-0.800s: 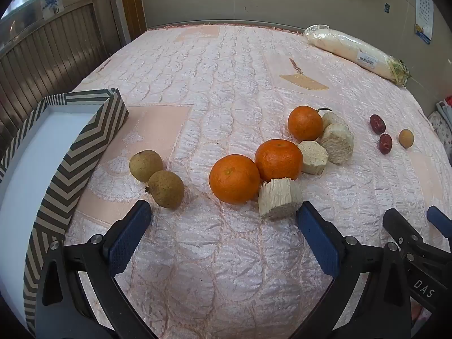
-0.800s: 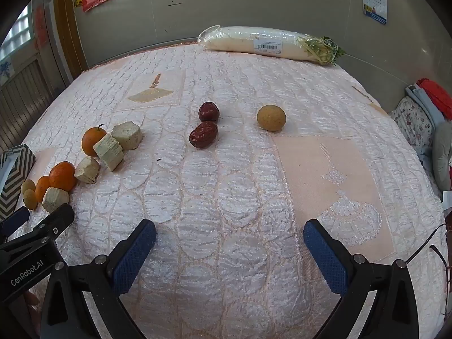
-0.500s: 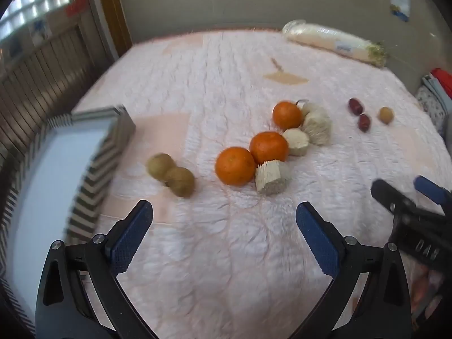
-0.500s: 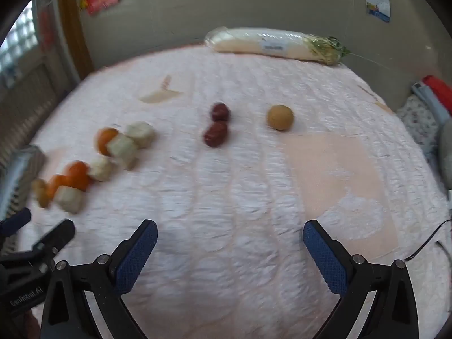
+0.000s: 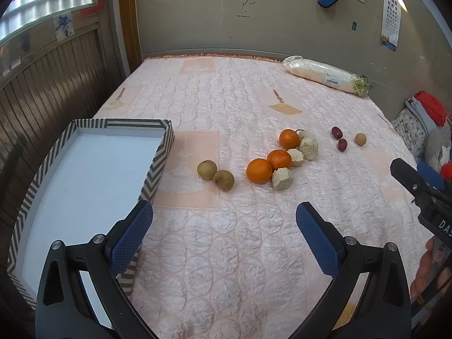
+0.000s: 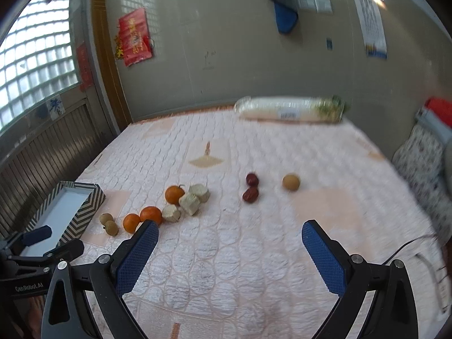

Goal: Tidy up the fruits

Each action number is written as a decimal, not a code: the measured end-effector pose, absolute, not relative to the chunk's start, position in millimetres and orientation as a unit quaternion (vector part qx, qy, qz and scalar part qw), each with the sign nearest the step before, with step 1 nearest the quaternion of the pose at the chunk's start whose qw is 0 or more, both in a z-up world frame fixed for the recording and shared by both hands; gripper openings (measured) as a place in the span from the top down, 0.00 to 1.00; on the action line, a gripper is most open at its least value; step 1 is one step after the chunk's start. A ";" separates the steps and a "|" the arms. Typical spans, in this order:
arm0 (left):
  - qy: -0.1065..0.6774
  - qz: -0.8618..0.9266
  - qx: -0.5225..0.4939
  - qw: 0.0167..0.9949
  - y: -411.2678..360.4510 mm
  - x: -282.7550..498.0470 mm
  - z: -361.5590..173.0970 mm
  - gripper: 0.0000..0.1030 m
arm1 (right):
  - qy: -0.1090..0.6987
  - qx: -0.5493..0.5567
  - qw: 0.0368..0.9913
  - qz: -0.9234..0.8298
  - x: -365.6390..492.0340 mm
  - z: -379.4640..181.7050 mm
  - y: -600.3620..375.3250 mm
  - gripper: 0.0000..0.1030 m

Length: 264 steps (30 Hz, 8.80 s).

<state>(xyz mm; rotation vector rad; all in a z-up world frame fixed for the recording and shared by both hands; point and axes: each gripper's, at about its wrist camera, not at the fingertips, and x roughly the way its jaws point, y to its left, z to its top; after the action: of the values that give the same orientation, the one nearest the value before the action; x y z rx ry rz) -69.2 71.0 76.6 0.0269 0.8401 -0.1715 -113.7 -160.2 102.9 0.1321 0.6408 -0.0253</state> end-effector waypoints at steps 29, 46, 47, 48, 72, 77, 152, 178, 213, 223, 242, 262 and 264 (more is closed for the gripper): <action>0.396 -0.059 0.010 0.916 66.6 -80.4 81.0 0.00 | 0.315 0.040 0.948 0.006 -131.2 107.4 -132.1 0.01; 0.399 -0.059 0.008 0.915 65.9 -74.0 73.5 0.00 | 0.333 0.037 0.942 0.018 -123.0 97.4 -126.6 0.01; 0.400 -0.059 0.007 0.915 66.2 -73.2 73.1 0.00 | 0.332 0.036 0.942 0.019 -122.7 97.2 -125.9 0.01; 0.400 -0.058 0.006 0.915 66.7 -72.6 72.7 0.00 | 0.333 0.034 0.942 0.019 -122.5 96.9 -125.4 0.01; 0.422 -0.055 -0.001 0.905 73.3 -52.5 49.5 0.00 | 0.340 0.007 0.940 0.026 -112.0 83.5 -114.8 0.08; 0.425 -0.054 0.008 0.904 73.2 -45.5 42.6 0.01 | 0.351 0.003 0.936 0.034 -105.4 77.8 -111.4 0.12; 0.457 0.042 -0.025 0.888 201.4 -20.1 72.5 0.76 | 0.389 -0.064 0.871 0.292 -10.2 80.2 79.1 0.77; 0.518 0.094 -0.105 0.844 265.8 27.9 24.2 0.46 | 0.424 -0.130 0.830 0.338 22.9 42.9 158.7 0.60; 0.466 -0.062 -0.001 0.882 85.0 -38.6 54.3 0.38 | 0.412 0.012 0.901 0.133 -54.8 48.1 -72.5 0.57; 0.467 -0.054 0.005 0.882 78.9 -33.8 52.9 0.38 | 0.422 0.040 0.894 0.144 -26.2 33.4 -62.7 0.57; 0.476 -0.103 0.053 0.872 32.7 -4.5 33.1 0.38 | 0.405 0.037 0.905 0.126 -35.2 46.7 -103.4 0.70; 0.468 -0.111 0.055 0.875 22.4 14.1 15.4 0.43 | 0.409 0.041 0.903 0.121 -34.0 42.1 -111.5 0.70; 0.466 -0.111 0.054 0.876 22.2 13.8 15.5 0.53 | 0.411 0.038 0.903 0.121 -34.4 41.6 -110.9 0.70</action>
<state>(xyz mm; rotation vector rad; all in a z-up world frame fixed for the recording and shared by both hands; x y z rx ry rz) 13.8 22.2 15.5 0.1135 0.9718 -0.2325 -34.4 -110.9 41.6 0.0781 0.8487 0.2510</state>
